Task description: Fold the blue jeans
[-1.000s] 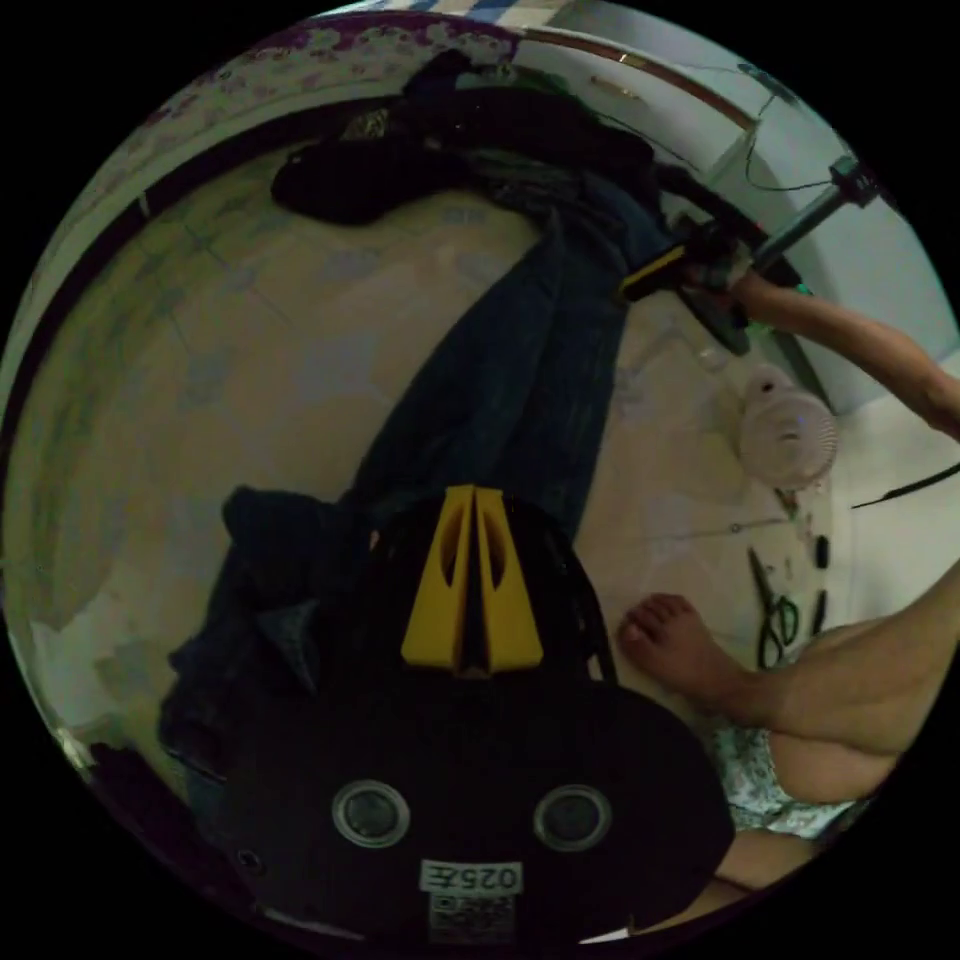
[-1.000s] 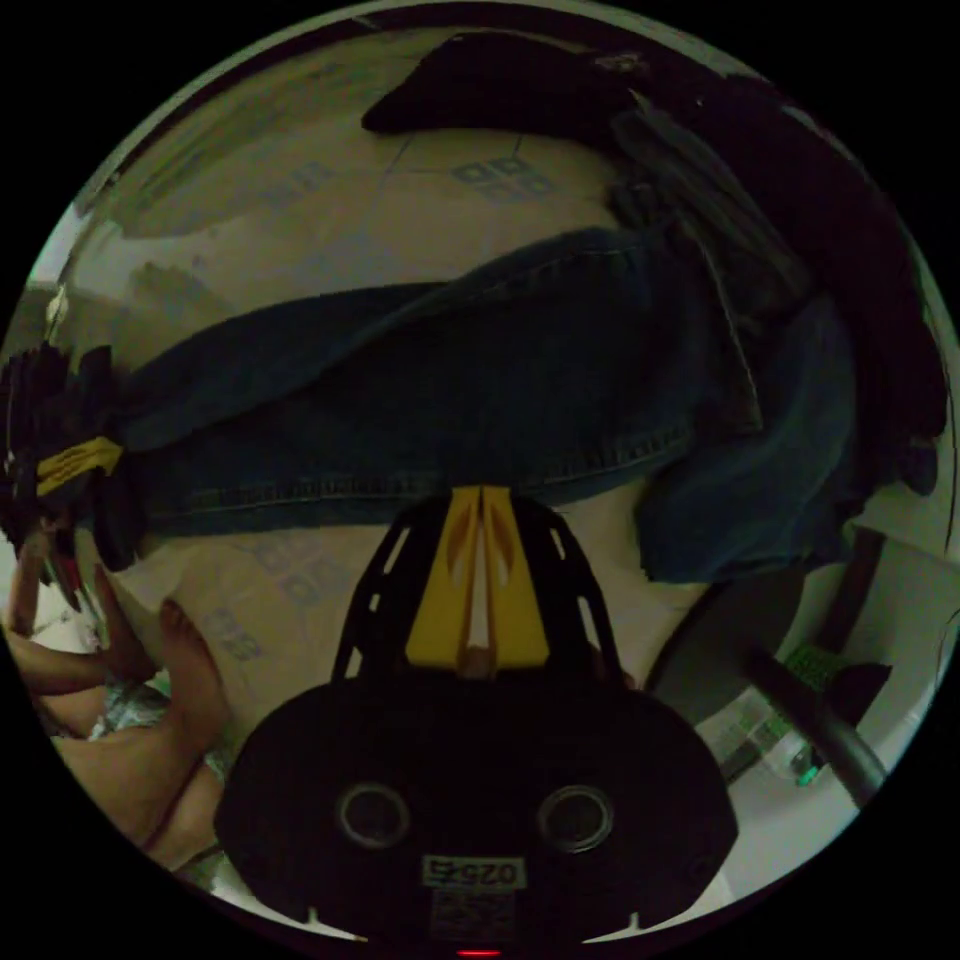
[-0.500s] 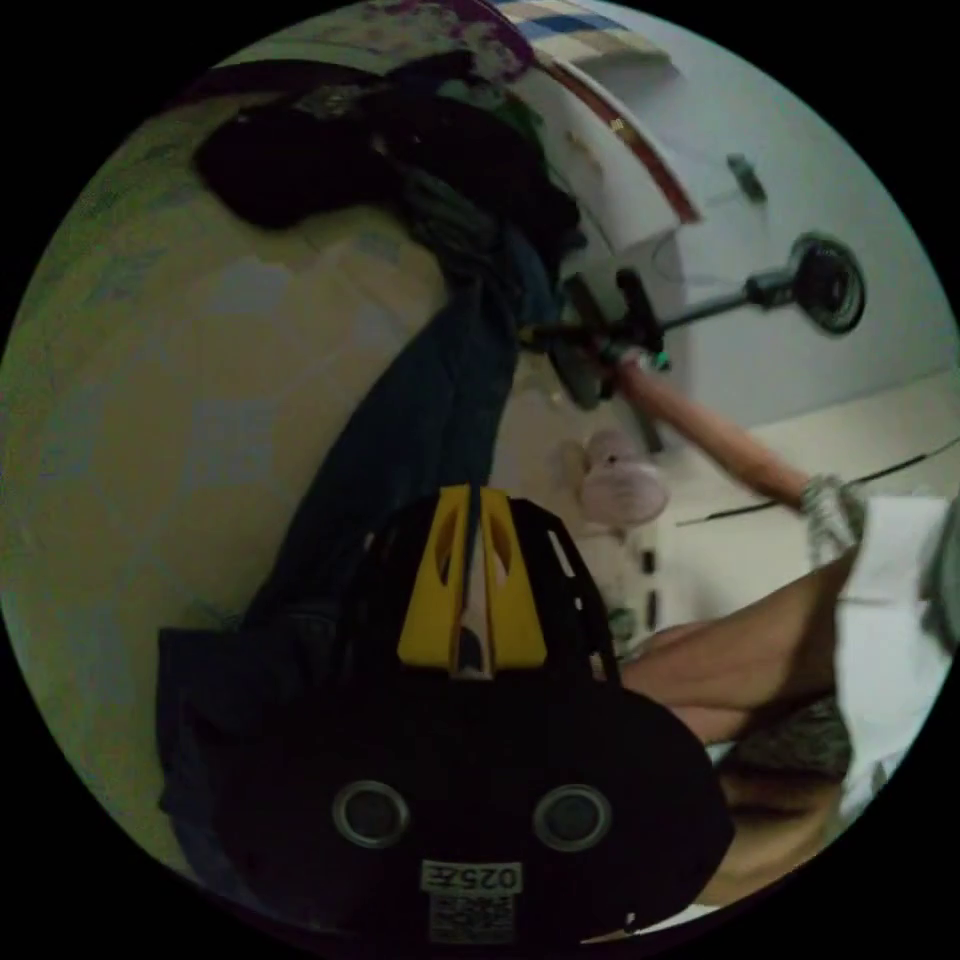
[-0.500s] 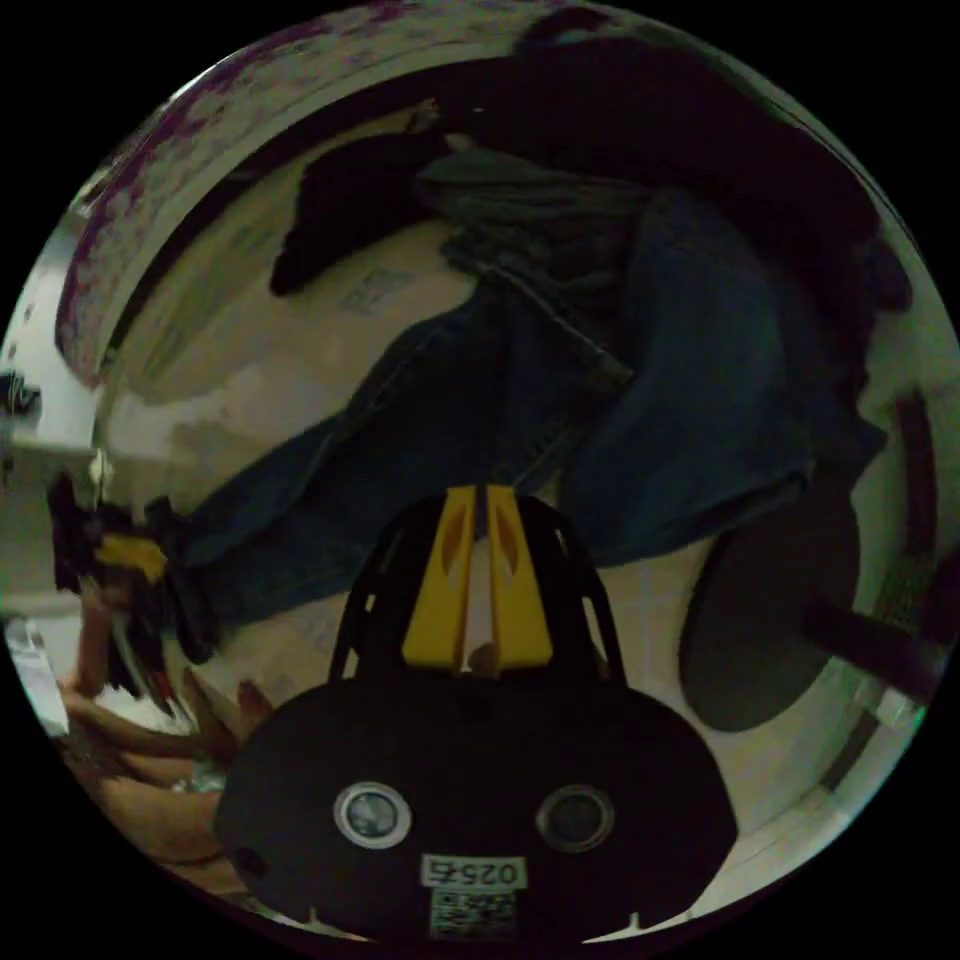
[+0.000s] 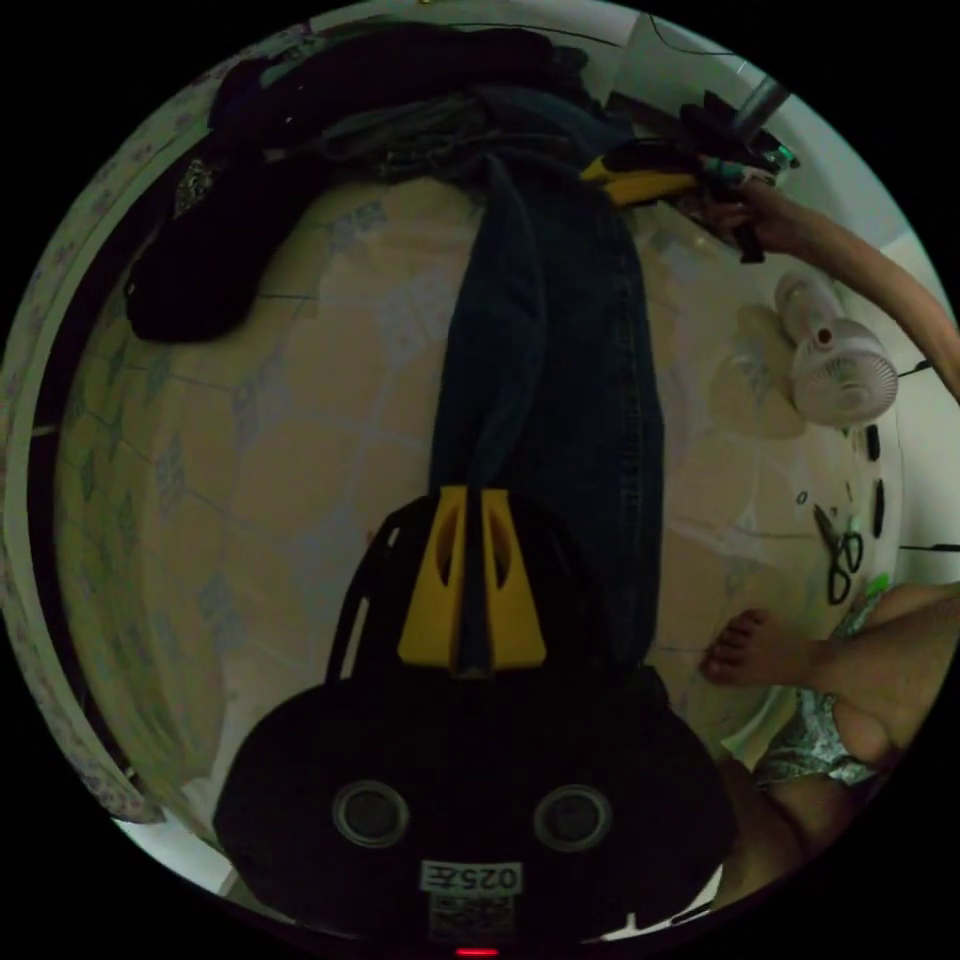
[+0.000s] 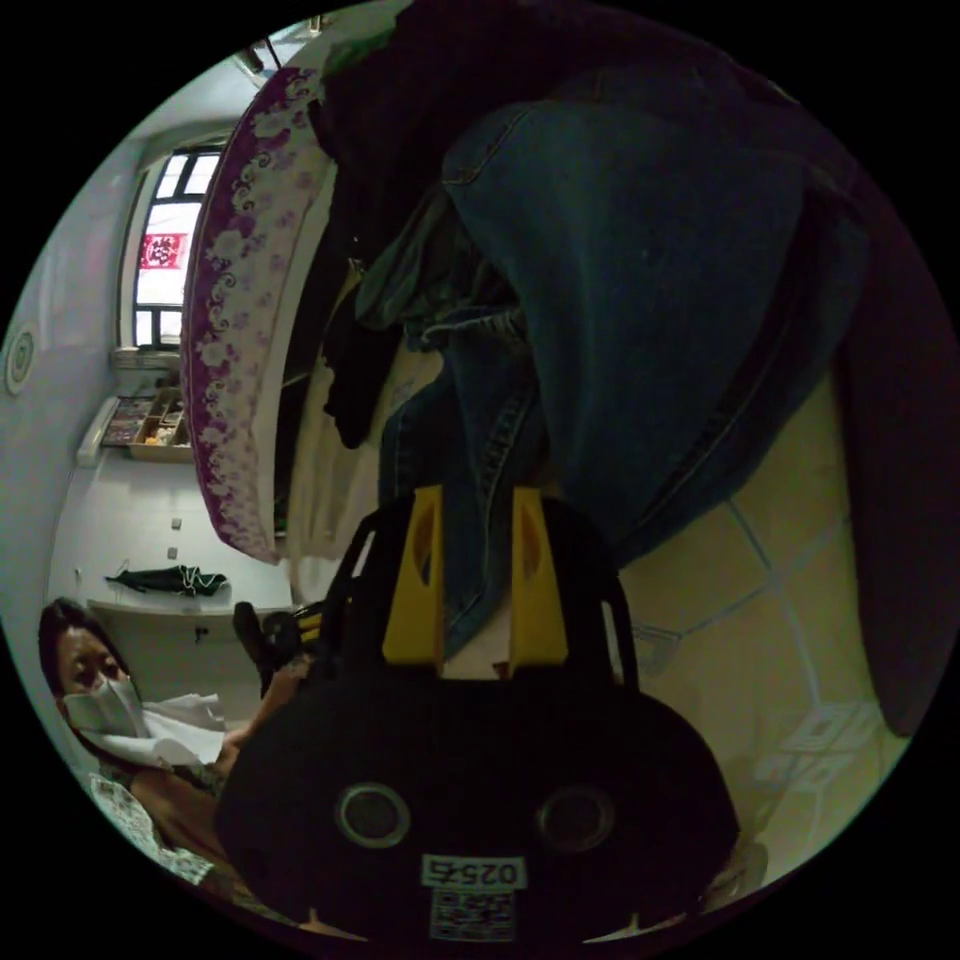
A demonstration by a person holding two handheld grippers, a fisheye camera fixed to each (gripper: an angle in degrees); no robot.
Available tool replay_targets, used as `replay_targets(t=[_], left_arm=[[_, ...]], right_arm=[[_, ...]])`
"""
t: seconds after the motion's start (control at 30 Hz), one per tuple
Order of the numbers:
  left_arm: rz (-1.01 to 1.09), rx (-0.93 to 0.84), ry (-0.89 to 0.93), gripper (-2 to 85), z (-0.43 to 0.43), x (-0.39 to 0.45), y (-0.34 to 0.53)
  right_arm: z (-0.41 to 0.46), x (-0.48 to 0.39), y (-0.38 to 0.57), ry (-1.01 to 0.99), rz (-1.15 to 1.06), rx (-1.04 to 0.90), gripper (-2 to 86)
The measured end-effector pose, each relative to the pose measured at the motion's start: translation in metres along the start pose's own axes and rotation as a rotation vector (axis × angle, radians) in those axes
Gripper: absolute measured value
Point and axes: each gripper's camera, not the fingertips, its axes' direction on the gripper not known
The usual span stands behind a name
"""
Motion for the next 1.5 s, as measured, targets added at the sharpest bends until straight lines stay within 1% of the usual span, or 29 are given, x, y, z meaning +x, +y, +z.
replay_targets(t=[0.07,0.13,0.2,0.27,0.37,0.4,0.43,0.47,0.53,0.57,0.6,0.67,0.7,0.77,0.83,0.87,0.93,1.0,1.07,1.13,1.2,1.23,1.27,1.33,1.37,1.4,1.43,1.47,1.5], left_arm=[[-0.023,0.004,0.043,-1.5,-0.01,-0.017,-0.003],[-0.097,0.04,0.12,-1.6,-0.026,-0.052,-0.001],[-0.173,0.071,0.135,-1.6,-0.038,-0.084,0.001],[-0.23,0.066,0.191,-1.6,-0.046,-0.114,0.001],[-0.243,0.101,0.371,-1.6,-0.059,-0.151,-0.007],[-0.229,0.103,0.429,-1.6,-0.06,-0.16,-0.016],[-0.19,0.092,0.479,-1.6,-0.055,-0.165,-0.031],[-0.18,0.069,0.499,-1.6,-0.049,-0.166,-0.041],[-0.143,-0.107,0.491,-1.6,-0.015,-0.163,-0.081],[-0.117,-0.067,0.534,-1.6,-0.018,-0.165,-0.089],[-0.14,-0.108,0.561,-1.6,-0.02,-0.173,-0.1],[-0.137,-0.143,0.55,-1.6,-0.031,-0.182,-0.111],[-0.118,-0.137,0.506,-1.5,-0.044,-0.184,-0.116],[-0.106,-0.11,0.466,-1.1,-0.064,-0.191,-0.122],[-0.129,-0.022,0.466,0.6,-0.097,-0.208,-0.126],[-0.15,0.003,0.465,1.3,-0.106,-0.215,-0.125],[-0.199,0.072,0.475,2.3,-0.142,-0.246,-0.114],[-0.255,0.145,0.529,3.4,-0.176,-0.275,-0.086],[-0.31,0.252,0.588,5.0,-0.218,-0.297,-0.038],[-0.412,0.393,0.588,6.2,-0.276,-0.308,0.045],[-0.487,0.481,0.549,6.9,-0.312,-0.299,0.108],[-0.547,0.528,0.492,7.3,-0.332,-0.286,0.146],[-0.574,0.537,0.456,7.6,-0.341,-0.278,0.162],[-0.681,0.559,0.314,7.9,-0.364,-0.244,0.206],[-0.701,0.575,0.292,7.8,-0.369,-0.235,0.212],[-0.739,0.621,0.274,7.8,-0.375,-0.221,0.222],[-0.789,0.639,0.279,7.9,-0.376,-0.212,0.226],[-0.82,0.644,0.299,7.9,-0.375,-0.21,0.226],[-0.872,0.646,0.372,8.3,-0.371,-0.209,0.221]], right_arm=[[-0.002,0.014,-0.009,-0.022,0.012,0.029,5.1],[-0.004,0.034,-0.022,-0.089,0.11,0.056,1.4],[-0.014,0.035,-0.016,-0.099,0.166,0.09,0.4],[-0.037,0.017,0.005,-0.111,0.138,0.129,-0.1],[-0.095,-0.025,0.059,0.041,0.053,0.22,-0.5],[-0.109,-0.034,0.074,0.16,0.003,0.214,-0.6],[-0.11,-0.03,0.075,0.26,-0.008,0.156,-0.6],[-0.106,-0.022,0.071,0.284,-0.004,0.103,-0.6],[-0.079,0.028,0.046,0.283,0.095,-0.107,-0.6],[-0.071,0.043,0.041,0.28,0.137,-0.158,-0.5],[-0.059,0.066,0.039,0.263,0.207,-0.205,-0.5],[-0.048,0.09,0.049,0.208,0.297,-0.219,-0.4],[-0.045,0.098,0.059,0.157,0.33,-0.211,-0.3],[-0.049,0.096,0.073,0.099,0.331,-0.142,-0.1],[-0.059,0.069,0.09,0.027,0.164,0.019,0.3],[-0.058,0.061,0.094,0.067,0.112,0.023,0.6],[-0.036,0.05,0.103,0.304,0.053,-0.078,2.0],[-0.02,0.054,0.112,0.332,0.071,-0.164,3.0],[-0.02,0.043,0.135,0.291,0.069,-0.118,2.8],[-0.023,-0.005,0.186,0.296,-0.104,0.011,1.0],[-0.018,-0.052,0.236,0.335,-0.269,0.138,1.6],[-0.01,-0.085,0.274,0.342,-0.401,0.233,2.1],[-0.005,-0.102,0.294,0.343,-0.468,0.286,2.3],[0.032,-0.16,0.378,0.329,-0.759,0.541,1.5],[0.045,-0.169,0.398,0.319,-0.803,0.61,0.8],[0.075,-0.18,0.436,0.259,-0.809,0.764,0.1],[0.107,-0.186,0.465,0.166,-0.803,0.849,0.0],[0.125,-0.189,0.474,0.126,-0.801,0.818,0.2],[0.164,-0.195,0.481,0.046,-0.8,0.651,0.6]])
